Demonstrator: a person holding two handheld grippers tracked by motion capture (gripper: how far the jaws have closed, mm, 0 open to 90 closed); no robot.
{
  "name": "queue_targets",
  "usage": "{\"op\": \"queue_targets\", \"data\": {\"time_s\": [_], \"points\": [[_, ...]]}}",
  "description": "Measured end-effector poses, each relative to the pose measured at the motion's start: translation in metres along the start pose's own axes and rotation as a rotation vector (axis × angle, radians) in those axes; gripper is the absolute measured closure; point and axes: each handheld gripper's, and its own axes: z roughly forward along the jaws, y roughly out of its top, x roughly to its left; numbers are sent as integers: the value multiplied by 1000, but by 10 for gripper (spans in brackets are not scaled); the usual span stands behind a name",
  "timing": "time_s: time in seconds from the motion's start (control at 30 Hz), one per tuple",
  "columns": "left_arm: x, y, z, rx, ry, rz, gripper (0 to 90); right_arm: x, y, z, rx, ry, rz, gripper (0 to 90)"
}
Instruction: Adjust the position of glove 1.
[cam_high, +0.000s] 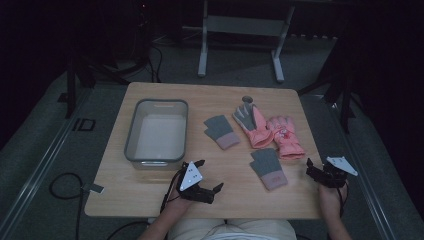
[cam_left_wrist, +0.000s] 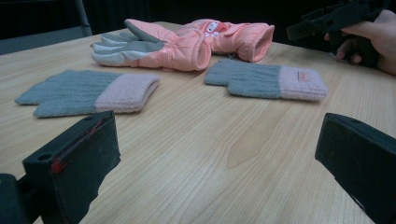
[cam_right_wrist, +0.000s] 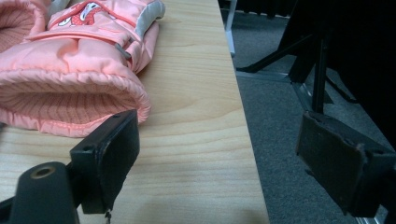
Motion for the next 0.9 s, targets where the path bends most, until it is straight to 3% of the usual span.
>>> {"op": "queue_targets", "data": {"time_s": [0.27, 0.37, 0.47, 0.6, 0.67, 0.9], "points": [[-3, 1, 2, 19, 16, 17, 0, 1, 1, 2, 18, -3, -22, 132], [0, 1, 2, 18, 20, -13, 0, 1, 1, 3, 36, 2, -23, 129], [0, 2, 4, 31, 67, -39, 0, -3, 2, 5, 57, 28, 2, 130], [0, 2, 3, 30, 56, -24, 0, -6, 5, 7, 74, 31, 7, 131], [-2, 2, 5, 39, 70, -10, 0, -4, 4, 7, 82, 27, 1, 131], [-2, 2, 5, 43, 68, -16, 1, -4, 12, 5, 63, 37, -7, 132]]}}
